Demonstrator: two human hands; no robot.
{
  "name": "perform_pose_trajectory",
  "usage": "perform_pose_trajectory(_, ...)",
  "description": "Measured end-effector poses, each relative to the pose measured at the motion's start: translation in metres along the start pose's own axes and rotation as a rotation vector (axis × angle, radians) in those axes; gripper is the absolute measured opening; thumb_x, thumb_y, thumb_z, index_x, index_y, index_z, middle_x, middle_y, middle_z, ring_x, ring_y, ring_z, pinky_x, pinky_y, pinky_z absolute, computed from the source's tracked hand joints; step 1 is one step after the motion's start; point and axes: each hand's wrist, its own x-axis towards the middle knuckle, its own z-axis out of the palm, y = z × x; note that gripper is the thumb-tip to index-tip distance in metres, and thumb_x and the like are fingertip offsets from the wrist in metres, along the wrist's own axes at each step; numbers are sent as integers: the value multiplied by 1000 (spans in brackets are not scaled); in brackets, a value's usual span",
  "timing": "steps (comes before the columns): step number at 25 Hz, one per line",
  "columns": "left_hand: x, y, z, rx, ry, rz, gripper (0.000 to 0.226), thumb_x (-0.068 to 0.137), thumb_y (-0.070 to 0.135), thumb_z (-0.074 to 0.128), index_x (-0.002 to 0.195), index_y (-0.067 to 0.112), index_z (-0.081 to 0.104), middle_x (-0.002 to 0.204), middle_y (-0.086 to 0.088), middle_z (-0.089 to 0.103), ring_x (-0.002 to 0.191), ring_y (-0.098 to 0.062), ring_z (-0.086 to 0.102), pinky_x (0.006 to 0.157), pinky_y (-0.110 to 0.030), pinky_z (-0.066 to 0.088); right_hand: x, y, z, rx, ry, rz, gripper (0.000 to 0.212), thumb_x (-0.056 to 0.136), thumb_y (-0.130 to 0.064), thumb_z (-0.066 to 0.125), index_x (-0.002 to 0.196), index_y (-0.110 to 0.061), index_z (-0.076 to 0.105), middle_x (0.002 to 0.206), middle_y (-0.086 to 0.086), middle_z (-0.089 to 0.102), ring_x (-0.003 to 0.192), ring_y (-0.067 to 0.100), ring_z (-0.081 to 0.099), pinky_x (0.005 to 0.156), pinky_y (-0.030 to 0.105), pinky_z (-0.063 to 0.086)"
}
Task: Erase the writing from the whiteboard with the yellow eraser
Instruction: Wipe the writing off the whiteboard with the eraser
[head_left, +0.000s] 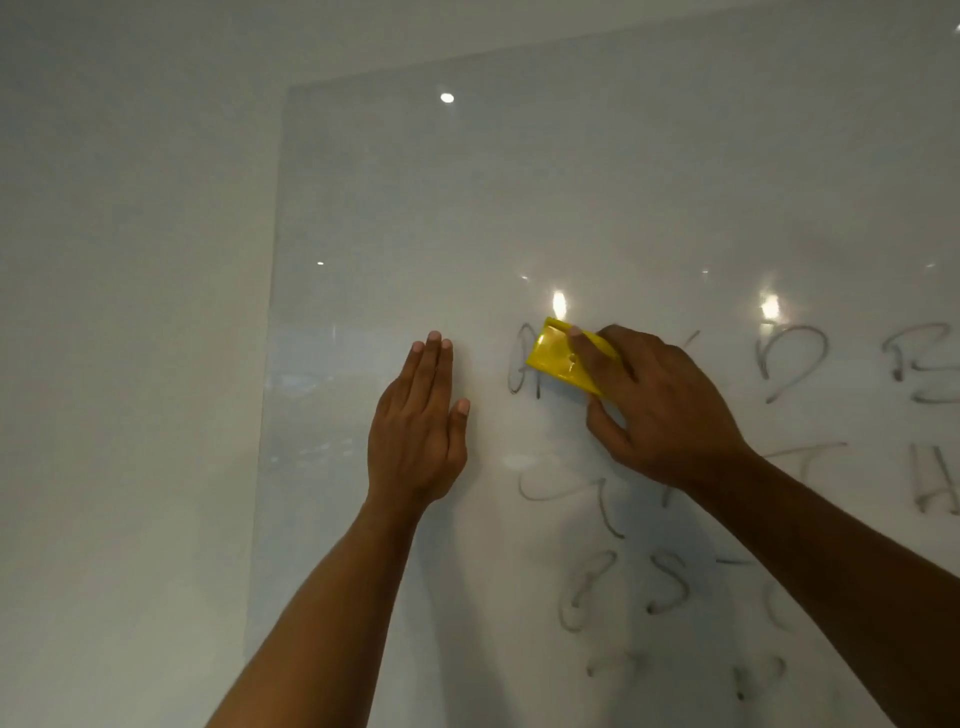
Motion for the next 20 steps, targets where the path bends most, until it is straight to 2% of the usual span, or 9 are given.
perform_pose_trajectory(3,0,-7,20,-74,-7,37,67,108,36,35,166,6,27,175,-8,24,163,-23,20,129,-40,30,20,-3,21,-88,-29,-13,59,91,-24,51,149,-11,51,132,22,57,105,41,58,81,44,46)
perform_pose_trajectory(7,-5,0,41,-142,6,-7,66,108,33,31,168,8,21,177,-6,16,165,-20,11,133,-35,10,31,-6,51,-104,-31,25,50,95,-28,51,142,-12,57,135,22,56,108,41,58,85,44,43)
perform_pose_trajectory(11,-8,2,44,-71,57,12,65,107,30,31,167,7,25,176,-8,20,165,-23,15,133,-38,15,48,9,58,-118,30,-222,37,103,-32,55,130,-10,66,138,18,60,108,39,60,87,43,46)
perform_pose_trajectory(14,-4,7,44,-73,69,-21,67,102,24,33,167,6,26,176,-9,21,164,-24,16,133,-40,16,50,11,61,-88,95,-140,36,100,-25,59,133,-14,66,139,17,60,104,41,60,84,45,50)
perform_pose_trajectory(16,1,12,46,-101,65,-68,71,98,22,33,167,8,25,176,-8,21,164,-22,15,133,-40,14,41,4,65,-48,88,-337,38,95,-17,64,133,-17,67,140,18,61,99,41,62,81,45,51)
perform_pose_trajectory(18,1,14,47,-127,63,-83,71,98,22,33,167,9,25,176,-6,21,165,-20,14,133,-40,13,43,19,62,-37,32,-526,36,97,-18,64,132,-21,68,140,16,62,96,40,64,79,45,53)
perform_pose_trajectory(20,-1,13,47,-123,74,-71,69,100,23,33,167,9,26,176,-4,21,164,-19,15,133,-40,15,52,29,58,-25,67,-357,33,98,-21,63,130,-24,70,141,14,62,94,40,64,79,44,51)
